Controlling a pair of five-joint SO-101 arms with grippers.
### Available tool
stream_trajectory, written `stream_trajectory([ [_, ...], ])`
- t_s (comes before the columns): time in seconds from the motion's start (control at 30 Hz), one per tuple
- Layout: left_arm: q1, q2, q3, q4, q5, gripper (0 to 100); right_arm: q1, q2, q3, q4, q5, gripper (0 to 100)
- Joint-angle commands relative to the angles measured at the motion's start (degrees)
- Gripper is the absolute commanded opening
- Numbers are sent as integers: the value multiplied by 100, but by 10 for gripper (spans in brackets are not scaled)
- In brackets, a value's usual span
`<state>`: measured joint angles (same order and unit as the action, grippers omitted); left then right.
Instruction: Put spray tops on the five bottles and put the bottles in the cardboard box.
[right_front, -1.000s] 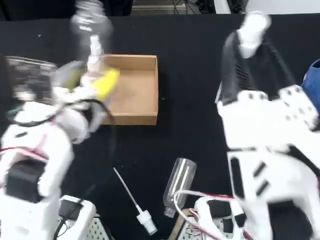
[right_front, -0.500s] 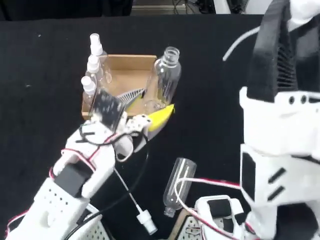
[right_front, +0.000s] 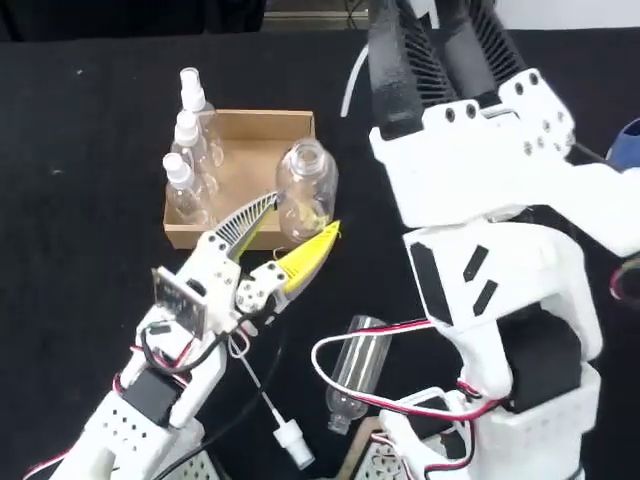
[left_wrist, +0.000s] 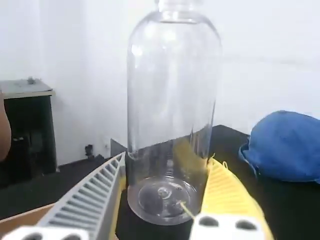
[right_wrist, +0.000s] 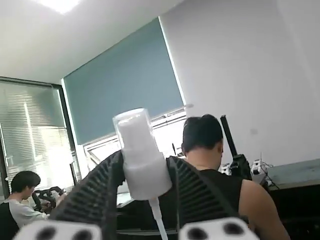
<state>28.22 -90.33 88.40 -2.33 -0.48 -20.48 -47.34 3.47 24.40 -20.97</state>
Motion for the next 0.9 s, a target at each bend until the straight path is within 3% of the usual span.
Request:
stream_trajectory([
  [0.0,207,-308,532,-747,53,29,-132,312,-277,-158,26,12],
  [0.13,523,-422,945,-1099,18,29,-360,347,-171,-123,26,12],
  [0.33,611,-422,936,-571,44,29,-668,-171,321,-158,422,12],
  [0.5,620,-466,857,360,44,29,-756,-391,743,-132,765,12],
  [0.63,567,-440,840,360,44,29,-738,-409,743,-114,826,12],
  [0.87,576,-466,892,360,53,29,-809,-576,251,932,791,12],
])
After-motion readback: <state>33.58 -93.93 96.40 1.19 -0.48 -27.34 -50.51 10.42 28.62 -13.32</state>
